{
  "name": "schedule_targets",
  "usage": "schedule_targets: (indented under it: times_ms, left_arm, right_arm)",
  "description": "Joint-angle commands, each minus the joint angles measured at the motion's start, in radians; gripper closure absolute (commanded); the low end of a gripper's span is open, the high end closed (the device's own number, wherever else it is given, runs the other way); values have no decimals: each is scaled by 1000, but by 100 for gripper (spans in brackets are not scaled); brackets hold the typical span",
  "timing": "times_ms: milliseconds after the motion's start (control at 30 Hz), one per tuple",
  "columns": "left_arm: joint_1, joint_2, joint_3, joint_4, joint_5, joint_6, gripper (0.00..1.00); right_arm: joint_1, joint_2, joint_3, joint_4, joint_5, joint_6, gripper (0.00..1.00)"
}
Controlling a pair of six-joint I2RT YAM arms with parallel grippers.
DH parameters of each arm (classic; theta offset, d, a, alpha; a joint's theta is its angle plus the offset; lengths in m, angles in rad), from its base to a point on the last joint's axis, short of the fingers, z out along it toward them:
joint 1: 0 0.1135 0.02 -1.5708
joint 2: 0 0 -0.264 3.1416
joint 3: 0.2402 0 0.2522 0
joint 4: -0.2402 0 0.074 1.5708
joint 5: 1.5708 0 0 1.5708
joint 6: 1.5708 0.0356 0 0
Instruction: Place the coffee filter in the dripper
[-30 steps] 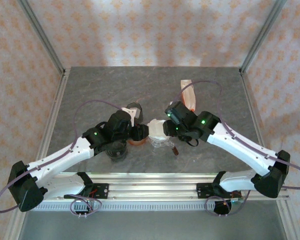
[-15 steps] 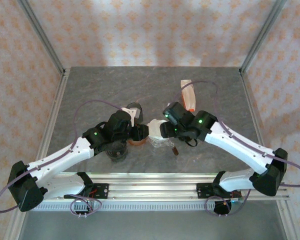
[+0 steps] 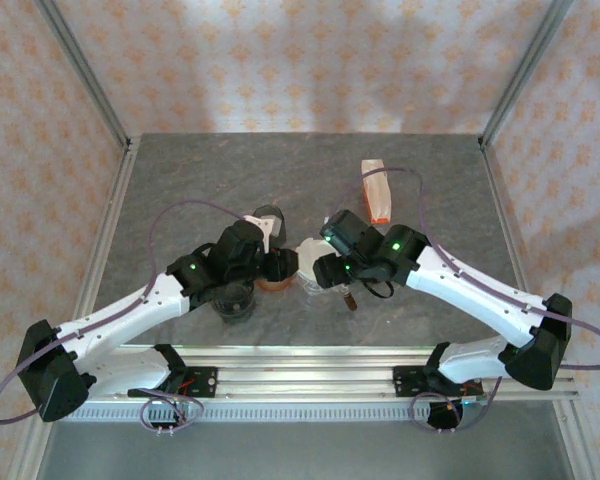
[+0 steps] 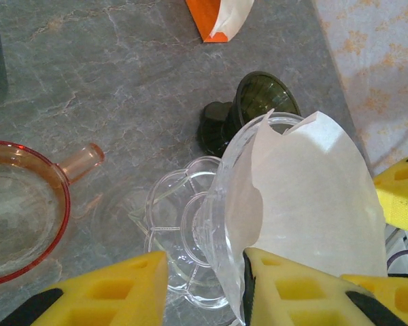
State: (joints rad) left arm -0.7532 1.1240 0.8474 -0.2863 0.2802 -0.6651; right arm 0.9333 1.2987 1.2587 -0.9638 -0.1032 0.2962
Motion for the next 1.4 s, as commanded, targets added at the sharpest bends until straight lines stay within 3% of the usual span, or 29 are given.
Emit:
schedule_targets:
  times_ms: [0, 300, 467, 833, 1367]
  left_arm:
    - [-9, 8, -19, 11, -4, -11, 66]
    - [-8, 14, -22, 17, -2, -13, 65]
    - [-9, 11, -27, 23, -3, -18, 65]
    - [-9, 10, -37, 32, -5, -22, 65]
    - [-8, 11, -40, 41, -2, -30, 64]
  right_arm:
    - [2, -12, 4, -35, -7, -28, 36]
    - [-9, -40, 46, 6, 119, 32, 27]
    - [-62, 12, 72, 31, 77, 43, 26]
    - [-71, 156, 101, -11, 54, 4, 25]
    - [-90, 206, 42, 6, 53, -7, 26]
